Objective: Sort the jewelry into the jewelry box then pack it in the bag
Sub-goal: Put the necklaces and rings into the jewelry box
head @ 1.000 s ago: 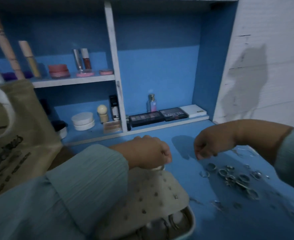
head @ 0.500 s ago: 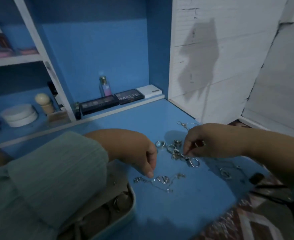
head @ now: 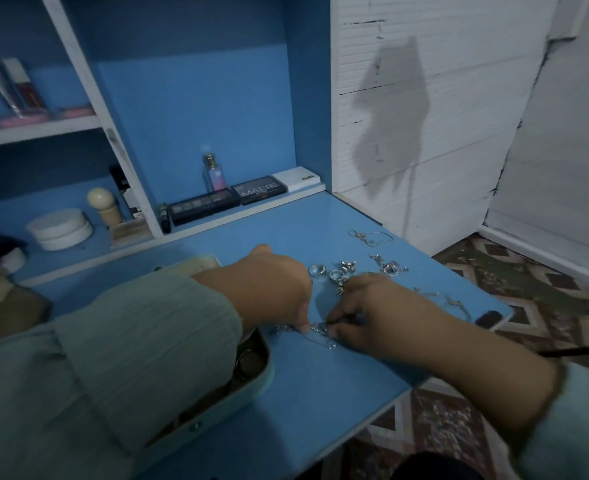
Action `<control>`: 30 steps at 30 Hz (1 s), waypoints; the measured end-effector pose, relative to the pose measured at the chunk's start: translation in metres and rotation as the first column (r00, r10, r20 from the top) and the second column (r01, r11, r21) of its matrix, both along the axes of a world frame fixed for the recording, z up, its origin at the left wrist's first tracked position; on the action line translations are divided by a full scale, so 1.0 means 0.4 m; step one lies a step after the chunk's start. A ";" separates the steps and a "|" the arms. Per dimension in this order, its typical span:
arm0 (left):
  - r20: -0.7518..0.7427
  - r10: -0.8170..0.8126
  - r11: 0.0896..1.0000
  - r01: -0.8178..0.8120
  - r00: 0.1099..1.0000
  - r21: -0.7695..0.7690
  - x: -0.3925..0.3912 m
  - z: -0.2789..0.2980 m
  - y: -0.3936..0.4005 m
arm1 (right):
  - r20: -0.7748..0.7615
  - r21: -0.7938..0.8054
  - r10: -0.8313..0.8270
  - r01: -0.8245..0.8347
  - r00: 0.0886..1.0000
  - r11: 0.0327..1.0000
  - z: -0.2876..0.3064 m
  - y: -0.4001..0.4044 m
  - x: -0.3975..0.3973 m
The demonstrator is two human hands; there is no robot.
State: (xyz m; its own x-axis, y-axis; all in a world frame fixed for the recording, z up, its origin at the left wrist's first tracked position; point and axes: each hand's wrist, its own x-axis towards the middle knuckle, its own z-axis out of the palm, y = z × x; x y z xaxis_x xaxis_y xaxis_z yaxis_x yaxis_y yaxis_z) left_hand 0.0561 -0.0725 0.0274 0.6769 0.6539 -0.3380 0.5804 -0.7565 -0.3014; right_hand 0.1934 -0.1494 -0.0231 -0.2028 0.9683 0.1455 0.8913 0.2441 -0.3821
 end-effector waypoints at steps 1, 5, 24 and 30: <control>0.000 0.009 1.000 -0.009 1.000 0.004 0.003 -0.001 -0.003 | -0.020 0.015 -0.042 0.042 0.999 0.999 -0.011 -0.001 -0.009; -0.066 0.050 0.998 -0.047 0.997 0.045 0.014 -0.011 -0.011 | -0.104 0.060 -0.186 0.193 0.977 0.979 -0.039 -0.003 -0.034; 0.102 0.113 0.989 -0.122 0.988 0.086 0.007 -0.021 -0.050 | -0.150 0.145 -0.153 0.174 0.977 0.974 -0.068 -0.021 -0.050; 0.447 0.253 0.967 -0.241 0.858 -0.084 0.003 -0.027 -0.069 | -0.196 0.193 -0.141 0.179 0.970 0.965 -0.076 -0.024 -0.048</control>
State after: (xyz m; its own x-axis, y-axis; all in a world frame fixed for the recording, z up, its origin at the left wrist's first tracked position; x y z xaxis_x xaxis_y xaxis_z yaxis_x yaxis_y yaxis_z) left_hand 0.0573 -0.1000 0.0166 0.5764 0.8154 -0.0531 0.8170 -0.5740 0.0543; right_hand 0.1741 -0.1589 -0.0534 0.0002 0.9303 0.3667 0.8469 0.1949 -0.4948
